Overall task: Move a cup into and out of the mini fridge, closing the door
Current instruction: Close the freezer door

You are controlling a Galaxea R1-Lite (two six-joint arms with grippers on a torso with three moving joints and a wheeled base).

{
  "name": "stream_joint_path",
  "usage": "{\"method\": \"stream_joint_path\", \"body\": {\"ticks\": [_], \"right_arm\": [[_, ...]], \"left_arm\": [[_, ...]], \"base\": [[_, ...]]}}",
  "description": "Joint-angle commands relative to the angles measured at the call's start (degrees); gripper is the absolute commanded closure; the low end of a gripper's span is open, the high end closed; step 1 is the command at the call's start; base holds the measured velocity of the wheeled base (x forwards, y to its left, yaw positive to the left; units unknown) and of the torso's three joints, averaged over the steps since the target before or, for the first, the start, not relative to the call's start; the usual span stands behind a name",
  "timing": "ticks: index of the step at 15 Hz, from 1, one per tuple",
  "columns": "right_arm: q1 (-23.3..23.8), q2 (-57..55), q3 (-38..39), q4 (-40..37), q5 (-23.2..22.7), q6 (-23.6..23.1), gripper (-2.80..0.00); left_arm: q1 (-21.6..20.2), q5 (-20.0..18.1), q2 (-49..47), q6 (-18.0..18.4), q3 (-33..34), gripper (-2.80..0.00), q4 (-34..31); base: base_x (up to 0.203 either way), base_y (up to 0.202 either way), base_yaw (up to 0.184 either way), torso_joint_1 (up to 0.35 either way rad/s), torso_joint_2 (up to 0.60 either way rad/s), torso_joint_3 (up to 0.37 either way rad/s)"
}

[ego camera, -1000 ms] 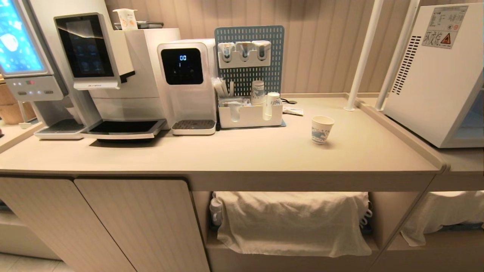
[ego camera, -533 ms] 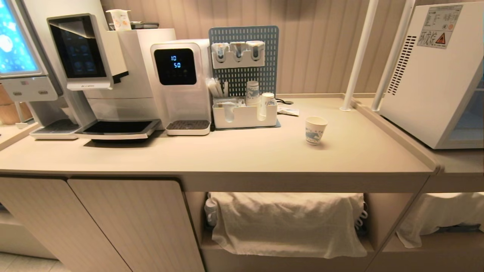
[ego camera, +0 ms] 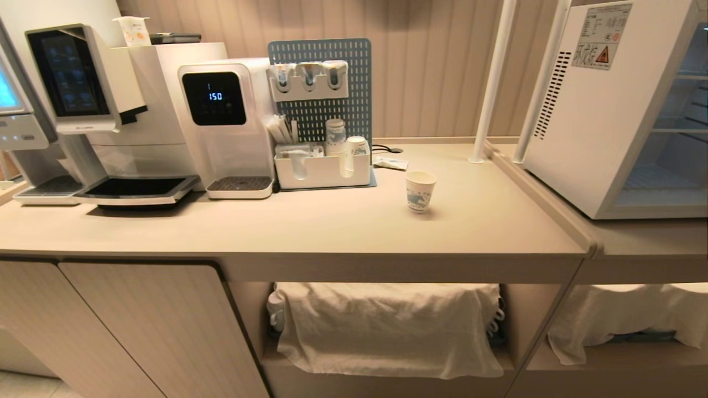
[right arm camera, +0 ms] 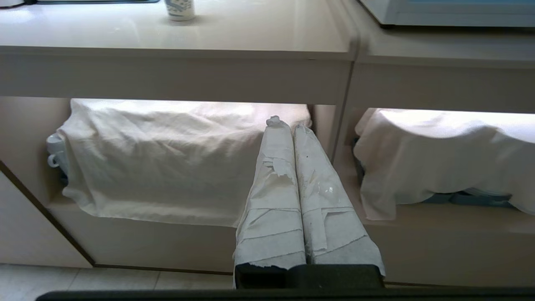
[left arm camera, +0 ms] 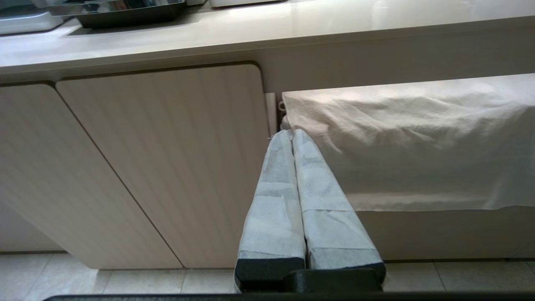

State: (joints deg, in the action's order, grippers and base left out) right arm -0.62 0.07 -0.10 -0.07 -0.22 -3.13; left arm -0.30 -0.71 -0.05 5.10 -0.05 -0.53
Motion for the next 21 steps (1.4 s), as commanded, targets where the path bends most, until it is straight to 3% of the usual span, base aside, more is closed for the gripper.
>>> {"method": "stream_joint_path", "body": {"ticks": [1, 21], "right_arm": [[0.0, 0.0, 0.0, 0.0, 0.0, 0.0, 0.00], [0.0, 0.0, 0.0, 0.0, 0.0, 0.0, 0.00]], "left_arm": [[0.0, 0.0, -0.1, 0.0, 0.0, 0.00, 0.0], [0.0, 0.0, -0.1, 0.0, 0.0, 0.00, 0.0]], "base": [[0.000, -0.193, 0.002, 0.004, 0.00, 0.006], [0.000, -0.195, 0.000, 0.002, 0.00, 0.002]]}}
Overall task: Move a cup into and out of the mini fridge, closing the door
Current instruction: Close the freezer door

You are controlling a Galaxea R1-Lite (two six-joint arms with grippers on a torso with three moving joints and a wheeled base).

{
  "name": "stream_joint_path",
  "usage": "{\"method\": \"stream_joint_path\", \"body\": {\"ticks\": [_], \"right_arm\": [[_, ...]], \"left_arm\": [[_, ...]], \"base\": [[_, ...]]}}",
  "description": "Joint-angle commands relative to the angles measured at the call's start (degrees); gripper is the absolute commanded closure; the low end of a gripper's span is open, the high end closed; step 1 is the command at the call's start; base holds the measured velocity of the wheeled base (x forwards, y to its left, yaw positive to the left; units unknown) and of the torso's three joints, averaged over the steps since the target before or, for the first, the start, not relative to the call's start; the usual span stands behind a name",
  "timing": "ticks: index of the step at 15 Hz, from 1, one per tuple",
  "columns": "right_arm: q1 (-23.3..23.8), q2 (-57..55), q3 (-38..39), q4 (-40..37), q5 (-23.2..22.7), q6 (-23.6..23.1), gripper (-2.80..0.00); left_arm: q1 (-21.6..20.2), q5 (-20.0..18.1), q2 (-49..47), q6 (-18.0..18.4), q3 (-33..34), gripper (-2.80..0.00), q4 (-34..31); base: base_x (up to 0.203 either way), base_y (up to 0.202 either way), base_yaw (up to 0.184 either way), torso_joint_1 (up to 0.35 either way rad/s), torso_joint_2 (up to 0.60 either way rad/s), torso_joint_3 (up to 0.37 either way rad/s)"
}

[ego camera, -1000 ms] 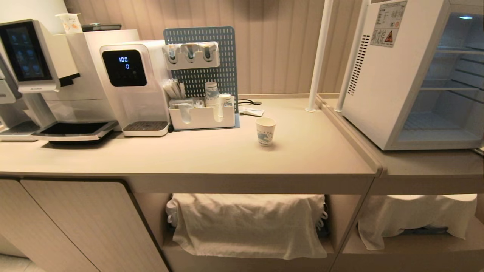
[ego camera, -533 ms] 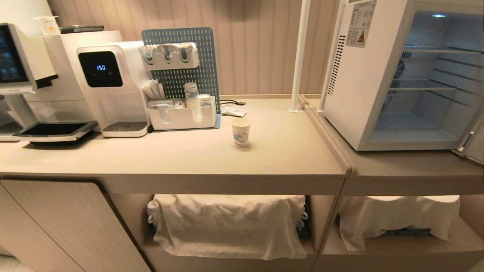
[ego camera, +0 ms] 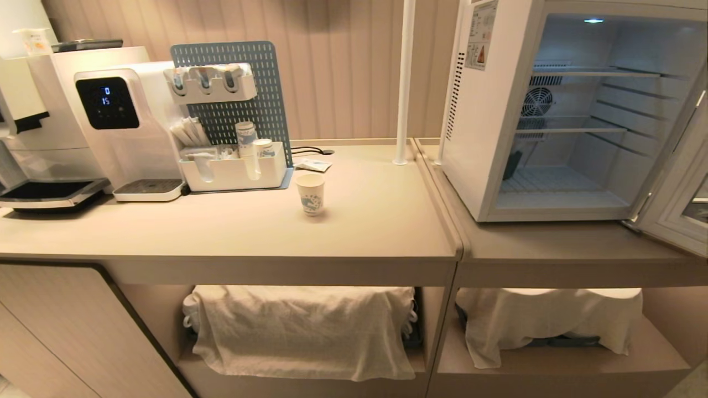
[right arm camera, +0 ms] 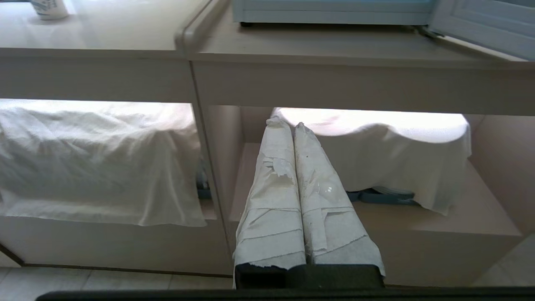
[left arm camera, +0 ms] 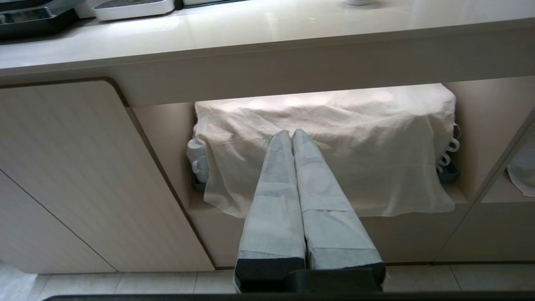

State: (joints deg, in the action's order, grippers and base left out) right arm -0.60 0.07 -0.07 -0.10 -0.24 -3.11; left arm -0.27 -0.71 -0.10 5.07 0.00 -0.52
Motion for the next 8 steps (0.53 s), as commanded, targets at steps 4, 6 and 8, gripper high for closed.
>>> {"method": "stream_joint_path", "body": {"ticks": [4, 6, 8], "right_arm": [[0.0, 0.0, 0.0, 0.0, 0.0, -0.1, 0.00], [0.0, 0.0, 0.0, 0.0, 0.0, -0.1, 0.00], [0.0, 0.0, 0.0, 0.0, 0.0, -0.1, 0.00]], "left_arm": [[-0.1, 0.0, -0.1, 0.0, 0.0, 0.00, 0.0], [-0.1, 0.0, 0.0, 0.0, 0.0, 0.00, 0.0], [0.0, 0.0, 0.0, 0.0, 0.0, 0.00, 0.0]], "base": [[0.000, -0.197, -0.001, 0.002, 0.00, -0.001], [0.000, -0.194, -0.003, 0.002, 0.00, 0.000], [0.000, -0.197, -0.001, -0.001, 0.01, 0.003]]}}
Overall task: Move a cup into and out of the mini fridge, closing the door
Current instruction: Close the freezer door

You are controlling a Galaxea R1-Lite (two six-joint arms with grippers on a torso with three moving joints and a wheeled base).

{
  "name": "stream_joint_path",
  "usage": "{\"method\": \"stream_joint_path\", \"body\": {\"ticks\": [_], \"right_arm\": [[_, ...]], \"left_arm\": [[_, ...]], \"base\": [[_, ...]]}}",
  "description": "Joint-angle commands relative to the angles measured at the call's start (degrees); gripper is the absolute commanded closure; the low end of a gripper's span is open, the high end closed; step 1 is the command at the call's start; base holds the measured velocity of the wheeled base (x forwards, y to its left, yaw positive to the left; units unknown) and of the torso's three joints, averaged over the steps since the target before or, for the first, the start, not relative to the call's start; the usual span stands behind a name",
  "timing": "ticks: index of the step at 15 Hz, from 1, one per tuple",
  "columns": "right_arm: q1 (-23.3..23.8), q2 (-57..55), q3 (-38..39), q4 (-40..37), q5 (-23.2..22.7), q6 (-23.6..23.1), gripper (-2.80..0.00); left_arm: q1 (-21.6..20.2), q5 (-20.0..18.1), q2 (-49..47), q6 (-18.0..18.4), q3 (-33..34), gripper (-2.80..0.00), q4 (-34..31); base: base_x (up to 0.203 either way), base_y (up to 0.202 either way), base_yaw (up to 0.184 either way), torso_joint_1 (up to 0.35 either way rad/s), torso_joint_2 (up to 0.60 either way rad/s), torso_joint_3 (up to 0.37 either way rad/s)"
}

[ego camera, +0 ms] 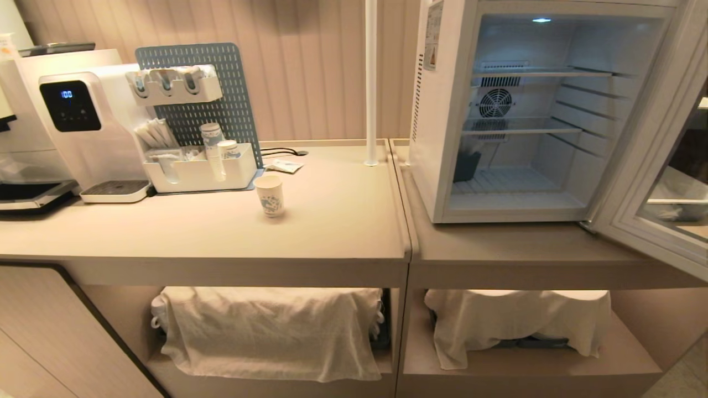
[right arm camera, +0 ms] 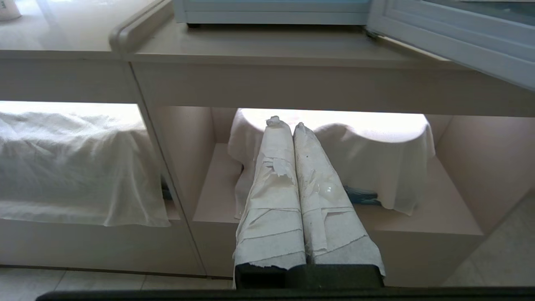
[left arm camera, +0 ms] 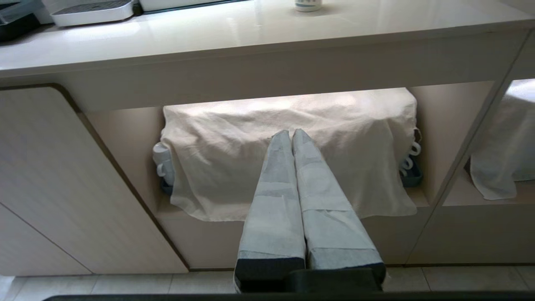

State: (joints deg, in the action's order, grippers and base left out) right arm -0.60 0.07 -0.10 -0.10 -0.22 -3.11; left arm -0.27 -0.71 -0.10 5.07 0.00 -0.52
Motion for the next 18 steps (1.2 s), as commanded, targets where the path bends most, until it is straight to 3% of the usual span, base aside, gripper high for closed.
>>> {"method": "stream_joint_path", "body": {"ticks": [1, 14, 18], "right_arm": [[0.0, 0.0, 0.0, 0.0, 0.0, -0.1, 0.00], [0.0, 0.0, 0.0, 0.0, 0.0, -0.1, 0.00], [0.0, 0.0, 0.0, 0.0, 0.0, -0.1, 0.00]], "left_arm": [[-0.1, 0.0, -0.1, 0.0, 0.0, 0.00, 0.0], [0.0, 0.0, 0.1, -0.1, 0.0, 0.00, -0.1], [0.0, 0.0, 0.1, -0.2, 0.0, 0.00, -0.1]], "base": [[0.000, -0.193, -0.001, 0.002, 0.00, 0.002], [0.000, -0.192, 0.001, 0.001, 0.00, 0.003], [0.000, -0.044, -0.001, -0.001, 0.00, 0.000]]}}
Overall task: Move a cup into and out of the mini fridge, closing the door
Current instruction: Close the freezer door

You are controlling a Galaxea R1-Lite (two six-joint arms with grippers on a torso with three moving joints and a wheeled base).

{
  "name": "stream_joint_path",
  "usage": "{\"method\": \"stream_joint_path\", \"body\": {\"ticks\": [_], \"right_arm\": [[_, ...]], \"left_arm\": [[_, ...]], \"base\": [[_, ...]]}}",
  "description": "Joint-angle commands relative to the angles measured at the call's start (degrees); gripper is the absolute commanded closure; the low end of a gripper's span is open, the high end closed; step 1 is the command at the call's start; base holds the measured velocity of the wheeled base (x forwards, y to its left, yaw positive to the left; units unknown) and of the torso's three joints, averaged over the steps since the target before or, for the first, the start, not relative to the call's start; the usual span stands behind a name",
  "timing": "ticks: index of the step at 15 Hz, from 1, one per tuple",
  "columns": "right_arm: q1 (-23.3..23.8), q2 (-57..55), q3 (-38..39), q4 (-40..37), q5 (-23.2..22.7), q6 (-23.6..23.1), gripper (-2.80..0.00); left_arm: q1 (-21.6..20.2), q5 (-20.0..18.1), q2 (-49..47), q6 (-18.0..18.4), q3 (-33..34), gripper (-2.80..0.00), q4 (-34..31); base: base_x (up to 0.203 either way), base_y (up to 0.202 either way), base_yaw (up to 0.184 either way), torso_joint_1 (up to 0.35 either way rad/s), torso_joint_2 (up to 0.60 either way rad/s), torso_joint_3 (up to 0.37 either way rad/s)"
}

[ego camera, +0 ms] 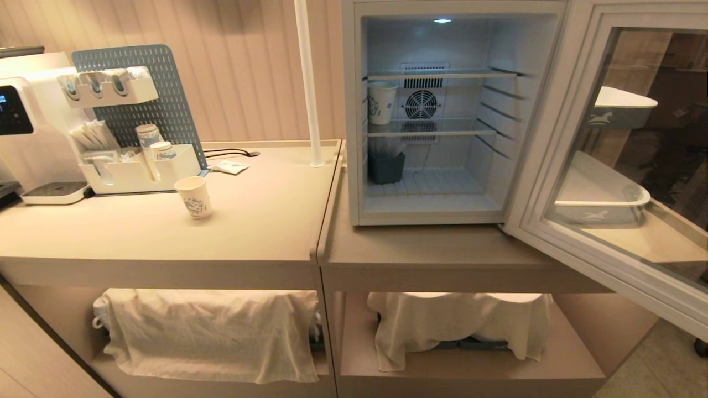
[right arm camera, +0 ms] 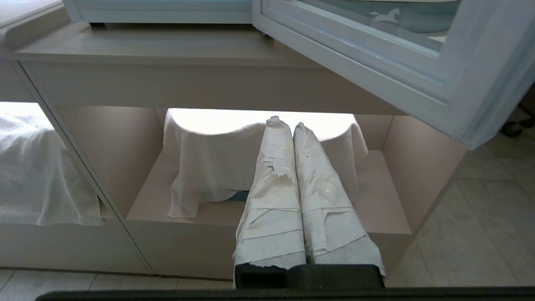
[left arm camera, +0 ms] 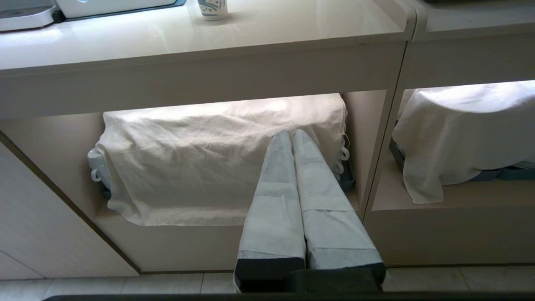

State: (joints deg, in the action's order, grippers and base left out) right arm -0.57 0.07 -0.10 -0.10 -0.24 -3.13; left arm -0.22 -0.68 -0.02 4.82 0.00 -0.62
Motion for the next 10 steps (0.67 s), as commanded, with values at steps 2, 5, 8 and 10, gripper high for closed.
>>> {"method": "stream_joint_path", "body": {"ticks": [2, 5, 8, 10], "right_arm": [[0.0, 0.0, 0.1, 0.0, 0.0, 0.0, 0.00], [0.0, 0.0, 0.0, 0.0, 0.0, 0.0, 0.00], [0.0, 0.0, 0.0, 0.0, 0.0, 0.0, 0.00], [0.0, 0.0, 0.0, 0.0, 0.0, 0.0, 0.00]], "left_arm": [[0.0, 0.1, 0.0, -0.1, 0.0, 0.00, 0.0], [0.0, 0.0, 0.0, 0.3, 0.1, 0.00, 0.0], [0.0, 0.1, 0.0, -0.3, 0.0, 0.00, 0.0], [0.0, 0.1, 0.0, -0.4, 0.0, 0.00, 0.0]], "base": [[0.000, 0.000, 0.000, 0.000, 0.00, 0.000], [0.000, 0.000, 0.000, 0.000, 0.00, 0.000], [0.000, 0.000, 0.000, 0.000, 0.00, 0.000], [-0.135, 0.000, 0.001, 0.003, 0.01, -0.003]]}}
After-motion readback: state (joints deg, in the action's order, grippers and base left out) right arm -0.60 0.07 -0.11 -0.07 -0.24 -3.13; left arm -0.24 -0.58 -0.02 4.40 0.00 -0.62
